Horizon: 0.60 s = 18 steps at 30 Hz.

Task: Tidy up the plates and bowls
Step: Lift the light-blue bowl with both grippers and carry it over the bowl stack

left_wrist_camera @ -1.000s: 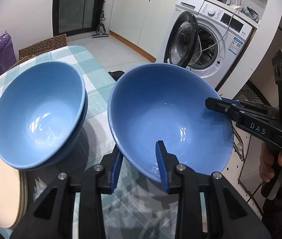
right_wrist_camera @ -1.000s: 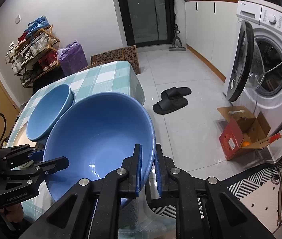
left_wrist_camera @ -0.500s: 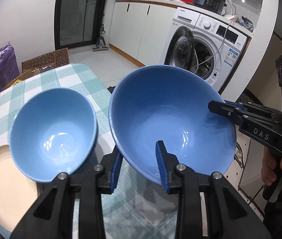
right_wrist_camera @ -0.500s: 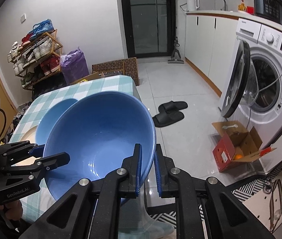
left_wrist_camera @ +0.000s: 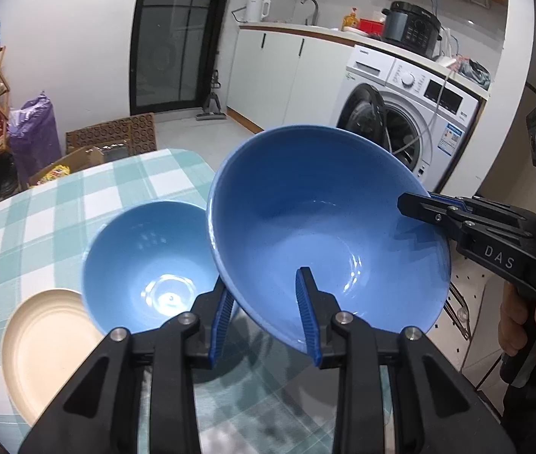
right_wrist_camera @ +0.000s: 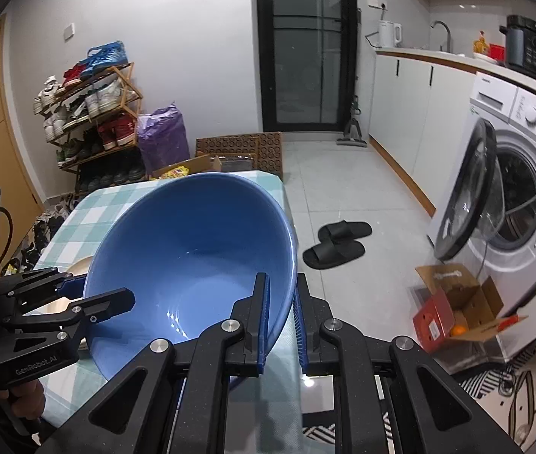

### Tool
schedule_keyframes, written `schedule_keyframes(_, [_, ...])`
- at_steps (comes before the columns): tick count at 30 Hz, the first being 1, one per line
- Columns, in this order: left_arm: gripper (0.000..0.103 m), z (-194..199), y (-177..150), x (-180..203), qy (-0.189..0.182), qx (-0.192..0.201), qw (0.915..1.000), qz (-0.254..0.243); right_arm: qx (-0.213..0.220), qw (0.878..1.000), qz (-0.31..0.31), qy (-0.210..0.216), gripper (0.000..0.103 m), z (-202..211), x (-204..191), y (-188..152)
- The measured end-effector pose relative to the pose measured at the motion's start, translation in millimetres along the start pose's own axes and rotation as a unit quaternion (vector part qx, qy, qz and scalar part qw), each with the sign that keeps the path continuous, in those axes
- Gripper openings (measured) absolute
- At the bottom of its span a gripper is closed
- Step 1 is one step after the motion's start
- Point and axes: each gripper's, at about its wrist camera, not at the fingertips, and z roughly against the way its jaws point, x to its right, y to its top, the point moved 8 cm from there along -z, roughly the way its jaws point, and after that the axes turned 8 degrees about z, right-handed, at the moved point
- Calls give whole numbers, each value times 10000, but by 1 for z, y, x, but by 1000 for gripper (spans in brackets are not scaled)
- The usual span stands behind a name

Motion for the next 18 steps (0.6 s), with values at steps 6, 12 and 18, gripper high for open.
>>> schedule_keyframes(6, [32, 13, 8, -22, 132, 138, 9998, 114, 108, 9998, 158, 110, 12, -2, -23, 23])
schedule_keyframes(12, [32, 24, 14, -43, 283, 249, 9991, 183, 203, 9992, 261, 229, 12, -8, -45, 42])
schedule_keyframes(18, [32, 30, 19, -63, 418, 313, 9982, 282, 225, 9985, 375, 341, 12, -18, -65, 58])
